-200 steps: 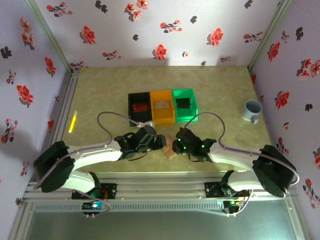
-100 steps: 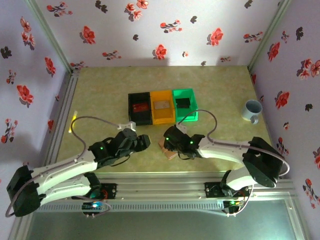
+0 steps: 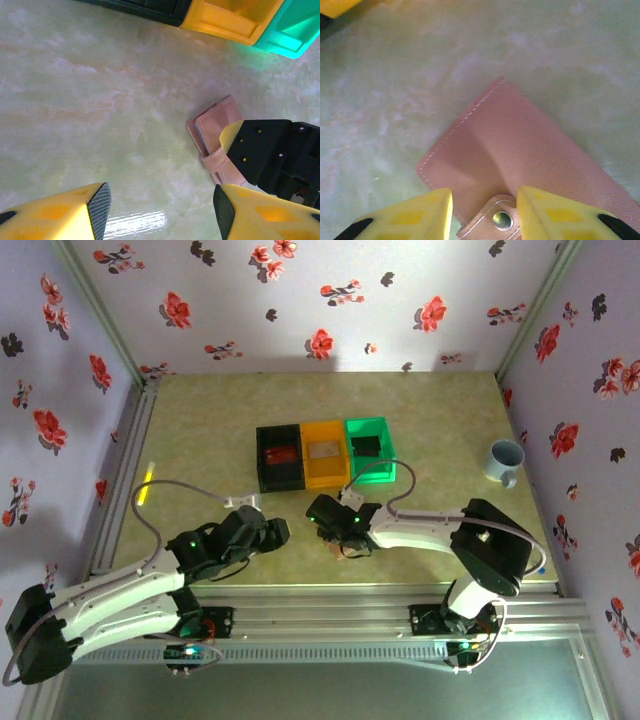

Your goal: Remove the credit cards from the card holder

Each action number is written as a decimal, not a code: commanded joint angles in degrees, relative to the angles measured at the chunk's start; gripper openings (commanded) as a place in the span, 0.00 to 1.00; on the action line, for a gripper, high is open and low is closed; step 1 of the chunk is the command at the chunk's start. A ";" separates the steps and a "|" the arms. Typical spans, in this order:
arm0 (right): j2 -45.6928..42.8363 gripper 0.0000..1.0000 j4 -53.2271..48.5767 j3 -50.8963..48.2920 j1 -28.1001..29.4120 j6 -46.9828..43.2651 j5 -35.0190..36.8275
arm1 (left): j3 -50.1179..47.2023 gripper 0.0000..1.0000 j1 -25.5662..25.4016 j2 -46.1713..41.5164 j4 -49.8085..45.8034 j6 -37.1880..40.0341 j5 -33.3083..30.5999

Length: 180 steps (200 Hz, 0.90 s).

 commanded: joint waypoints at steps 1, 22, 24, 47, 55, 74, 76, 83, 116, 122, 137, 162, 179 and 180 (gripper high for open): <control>0.68 0.40 -3.95 1.52 0.76 3.85 2.66 | -0.31 0.59 0.41 -0.73 -1.74 -0.63 -1.42; 1.22 0.41 -4.52 1.57 1.04 4.87 3.56 | -0.32 0.59 0.42 -0.69 -1.83 -0.59 -1.42; 1.39 0.41 -4.72 1.65 1.04 5.18 3.50 | -0.31 0.60 0.41 -0.67 -1.86 -0.55 -1.42; 2.51 0.42 -5.60 2.23 1.26 6.80 2.45 | -0.44 0.60 0.41 -0.69 -2.00 -0.68 -1.33; 2.35 0.42 -5.12 2.08 1.69 7.11 2.33 | -0.36 0.60 0.41 -0.71 -2.14 -0.62 -1.32; 1.39 0.43 -6.27 2.99 2.62 7.70 3.48 | -0.31 0.60 0.41 -0.84 -2.45 -0.64 -1.31; 1.21 0.43 -6.39 3.12 2.68 7.75 3.61 | -0.25 0.60 0.37 -0.84 -2.49 -0.63 -1.33; 0.71 0.43 -7.16 3.64 2.95 7.95 3.65 | -0.23 0.59 0.41 -0.86 -2.58 -0.63 -1.33; -0.76 0.43 -10.68 5.51 3.50 8.74 7.24 | -0.14 0.59 0.41 -1.14 -3.10 -0.62 -1.33; -0.84 0.43 -10.94 5.64 3.58 8.92 7.26 | -0.17 0.60 0.41 -1.37 -3.28 -0.62 -1.31; -0.53 0.43 -11.98 6.20 3.68 9.94 7.19 | -0.31 0.59 0.41 -1.87 -3.65 -0.70 -1.48; 0.53 0.43 -12.16 7.10 4.37 10.82 6.35 | -0.51 0.60 0.42 -2.66 -4.03 -0.71 -1.73; 1.86 0.43 -11.99 7.42 4.73 12.05 5.61 | -0.58 0.60 0.41 -2.75 -4.12 -0.71 -1.77; 1.91 0.43 -11.92 7.42 4.73 12.11 5.42 | -0.58 0.60 0.41 -2.78 -4.12 -0.75 -1.77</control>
